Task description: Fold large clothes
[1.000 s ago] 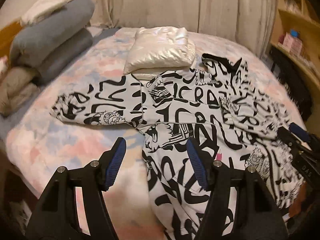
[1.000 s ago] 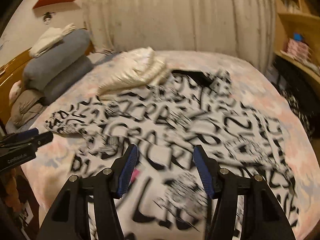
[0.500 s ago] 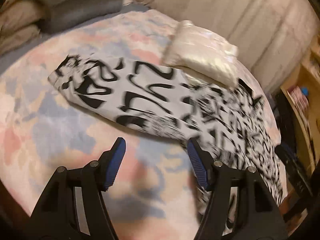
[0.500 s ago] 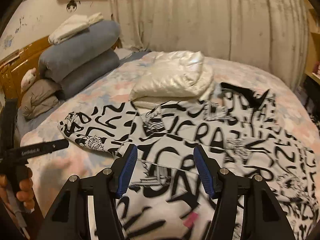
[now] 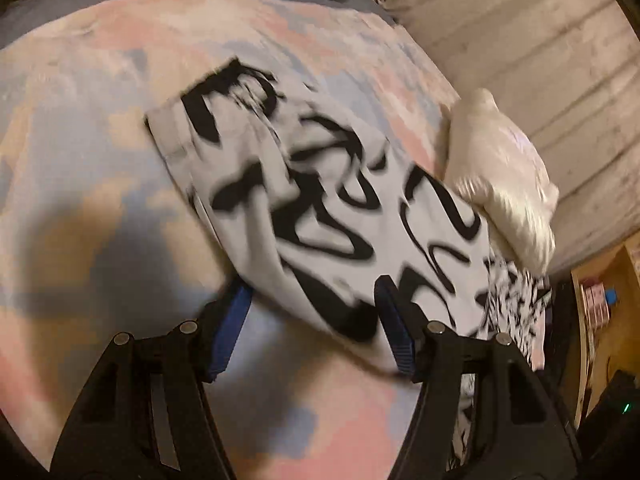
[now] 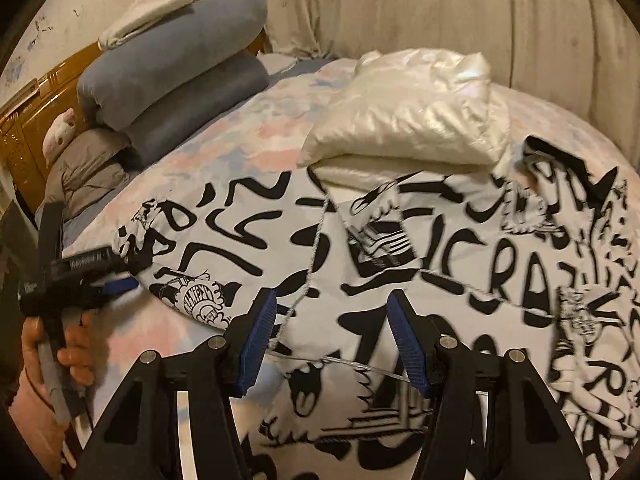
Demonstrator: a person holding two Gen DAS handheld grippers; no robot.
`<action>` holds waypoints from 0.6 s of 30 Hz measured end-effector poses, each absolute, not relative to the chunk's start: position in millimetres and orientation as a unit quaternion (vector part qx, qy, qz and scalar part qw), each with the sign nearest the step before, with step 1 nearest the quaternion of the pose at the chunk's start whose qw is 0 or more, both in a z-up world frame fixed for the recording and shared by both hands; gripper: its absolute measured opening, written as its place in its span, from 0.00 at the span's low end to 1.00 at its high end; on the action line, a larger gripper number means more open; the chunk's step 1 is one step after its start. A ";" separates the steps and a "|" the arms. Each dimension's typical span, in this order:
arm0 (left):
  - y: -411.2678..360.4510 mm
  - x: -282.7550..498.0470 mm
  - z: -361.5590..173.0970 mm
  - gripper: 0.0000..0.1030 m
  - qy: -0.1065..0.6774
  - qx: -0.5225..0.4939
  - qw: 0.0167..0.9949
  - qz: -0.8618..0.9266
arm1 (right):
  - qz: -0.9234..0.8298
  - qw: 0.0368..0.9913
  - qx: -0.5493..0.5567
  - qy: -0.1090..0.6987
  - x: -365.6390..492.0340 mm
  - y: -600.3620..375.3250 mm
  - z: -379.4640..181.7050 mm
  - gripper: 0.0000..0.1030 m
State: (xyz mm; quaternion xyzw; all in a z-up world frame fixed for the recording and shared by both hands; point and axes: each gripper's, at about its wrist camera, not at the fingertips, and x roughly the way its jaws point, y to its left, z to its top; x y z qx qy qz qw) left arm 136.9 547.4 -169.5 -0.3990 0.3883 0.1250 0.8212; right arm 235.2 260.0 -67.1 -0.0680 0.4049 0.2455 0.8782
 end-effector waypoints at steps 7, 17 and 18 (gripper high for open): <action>564.9 160.5 -169.9 0.29 0.376 -0.393 0.816 0.195 | 0.240 0.867 -0.064 0.432 234.7 255.2 -91.5 0.57; 444.4 177.7 -35.8 0.02 0.314 -0.229 0.907 0.159 | 0.215 0.884 -0.027 0.415 220.3 171.0 -66.0 0.57; 422.7 180.0 -21.1 0.02 0.310 -0.214 0.916 0.141 | 0.208 0.887 -0.022 0.412 220.2 159.8 -61.8 0.57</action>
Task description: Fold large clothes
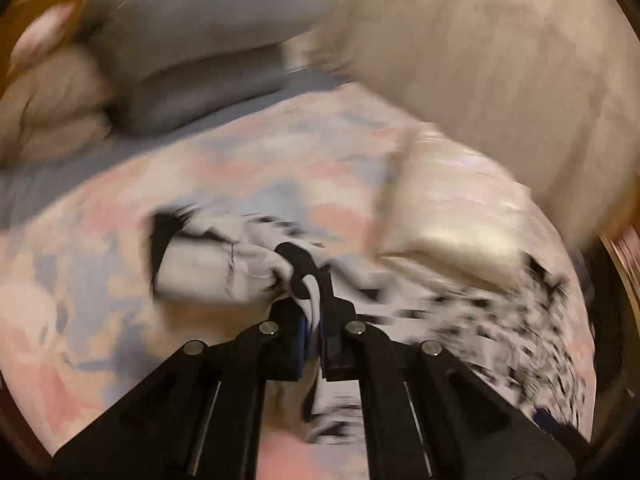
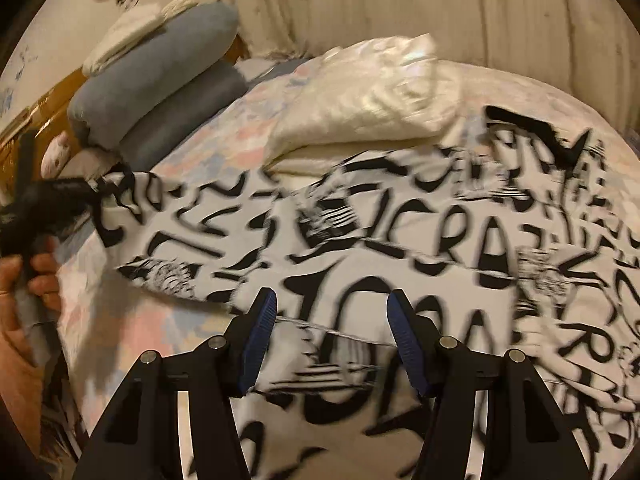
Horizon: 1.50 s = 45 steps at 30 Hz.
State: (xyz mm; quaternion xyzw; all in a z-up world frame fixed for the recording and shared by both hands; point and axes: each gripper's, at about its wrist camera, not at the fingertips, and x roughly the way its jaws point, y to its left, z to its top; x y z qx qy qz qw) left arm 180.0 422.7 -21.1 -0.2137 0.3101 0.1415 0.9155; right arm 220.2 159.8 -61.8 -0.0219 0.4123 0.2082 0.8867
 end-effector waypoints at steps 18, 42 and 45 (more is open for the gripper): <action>24.3 246.0 -104.5 0.03 0.440 -0.058 0.889 -0.113 | 0.041 0.906 0.056 0.418 198.0 -118.3 -55.7 0.57; 83.6 164.3 -84.8 0.72 0.407 -0.013 0.901 -0.153 | 0.196 0.883 0.031 0.425 237.5 -60.1 -45.4 0.73; 113.0 158.8 -82.9 0.72 0.408 -0.040 0.905 -0.117 | 0.220 0.877 -0.004 0.427 236.4 -36.0 -48.2 0.73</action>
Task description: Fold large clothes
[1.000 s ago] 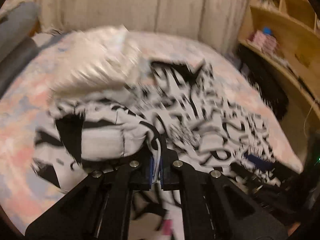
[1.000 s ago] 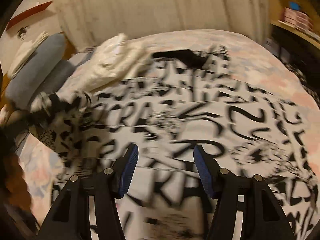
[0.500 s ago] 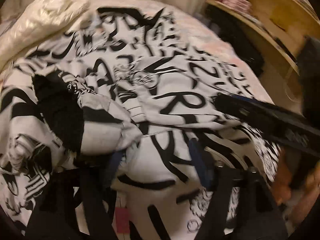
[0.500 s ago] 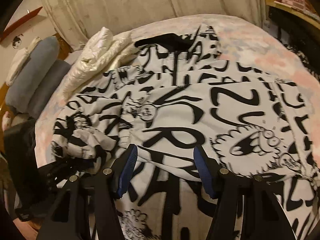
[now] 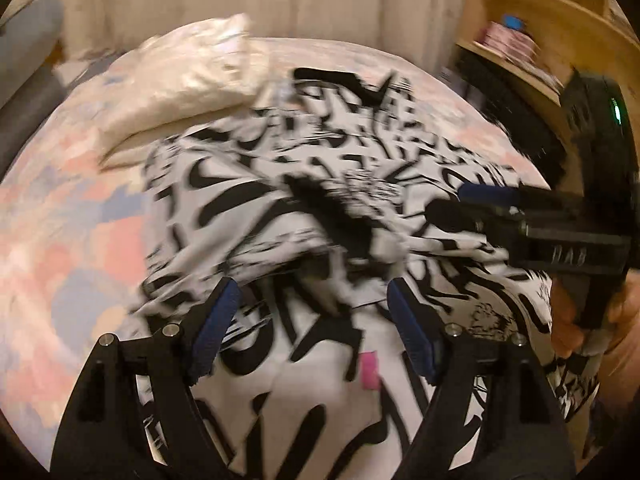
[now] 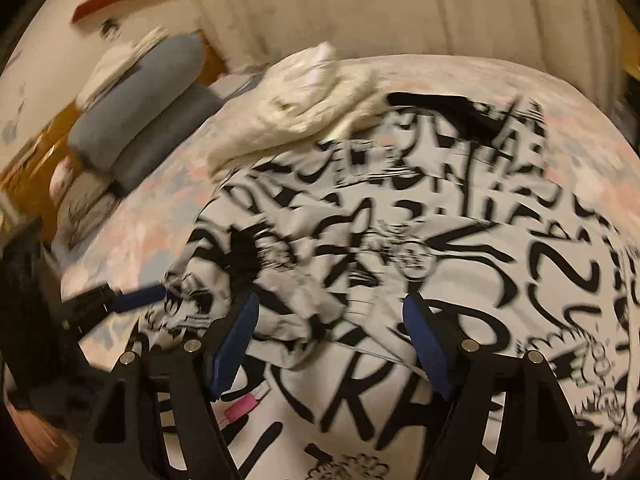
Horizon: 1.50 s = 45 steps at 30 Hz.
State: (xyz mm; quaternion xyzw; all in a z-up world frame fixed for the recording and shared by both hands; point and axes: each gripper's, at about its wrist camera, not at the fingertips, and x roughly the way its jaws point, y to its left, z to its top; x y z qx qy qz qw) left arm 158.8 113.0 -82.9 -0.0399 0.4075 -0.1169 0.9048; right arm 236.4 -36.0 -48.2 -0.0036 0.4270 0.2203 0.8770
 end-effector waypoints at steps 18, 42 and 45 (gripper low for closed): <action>163.6 184.0 -128.6 0.72 0.451 -0.042 0.890 0.052 | 0.243 0.862 -0.146 0.419 258.4 38.8 -75.2 0.33; 191.9 199.0 -157.3 0.72 0.502 -0.051 0.858 0.094 | 0.106 0.852 0.219 0.464 259.8 -195.8 -125.6 0.71; 194.7 200.0 -158.0 0.72 0.503 -0.042 0.858 0.093 | 0.112 0.849 0.218 0.468 274.6 -187.2 -123.3 0.71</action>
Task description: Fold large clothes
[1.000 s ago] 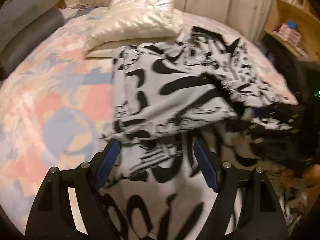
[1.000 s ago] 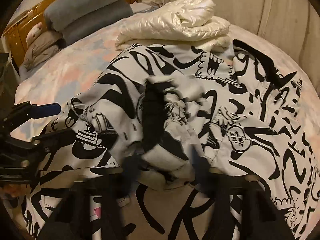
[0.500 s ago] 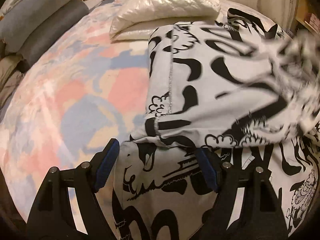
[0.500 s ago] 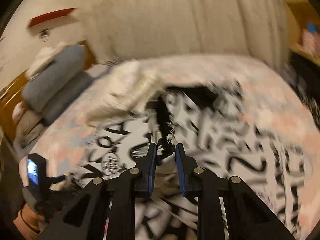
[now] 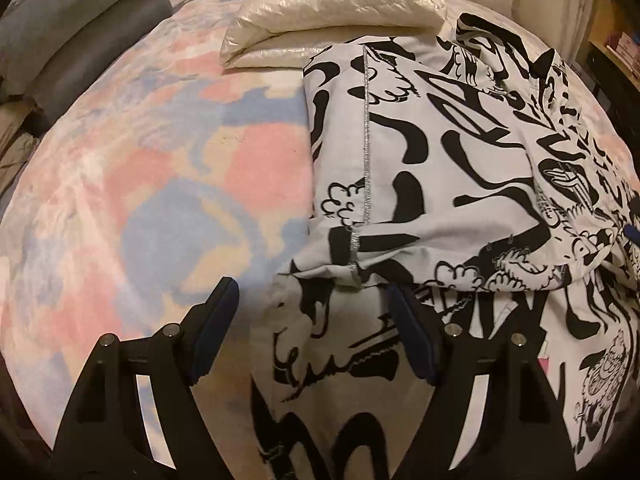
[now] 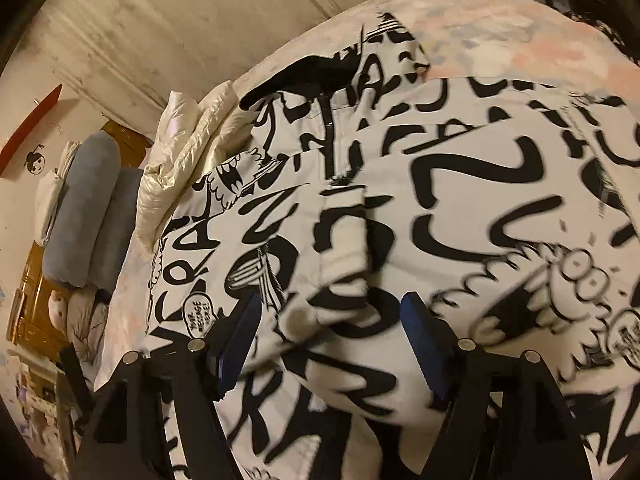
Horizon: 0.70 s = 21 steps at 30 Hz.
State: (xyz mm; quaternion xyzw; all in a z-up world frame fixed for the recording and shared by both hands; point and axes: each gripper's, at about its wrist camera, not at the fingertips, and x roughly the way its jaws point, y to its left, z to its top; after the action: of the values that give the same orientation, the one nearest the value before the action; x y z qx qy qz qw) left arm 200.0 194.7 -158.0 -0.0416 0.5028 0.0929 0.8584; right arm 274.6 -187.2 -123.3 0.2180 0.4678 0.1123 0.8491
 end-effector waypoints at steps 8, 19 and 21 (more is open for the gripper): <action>213.1 207.9 -167.5 0.65 0.513 -0.072 0.850 0.090 | 0.111 0.842 0.141 0.509 317.9 -147.2 -144.2 0.26; 203.5 216.0 -169.9 0.24 0.519 -0.071 0.850 0.050 | 0.084 0.857 0.102 0.497 297.6 -165.8 -143.5 0.09; 201.0 213.3 -166.7 0.25 0.519 -0.054 0.852 0.047 | 0.087 0.857 0.105 0.497 295.5 -166.0 -147.0 0.10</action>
State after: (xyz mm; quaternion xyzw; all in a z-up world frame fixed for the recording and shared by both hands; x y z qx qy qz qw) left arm 213.3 201.0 -166.7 -0.0544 0.5190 0.0475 0.8517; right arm 295.5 -166.0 -147.0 0.1054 0.4970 0.0866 0.8569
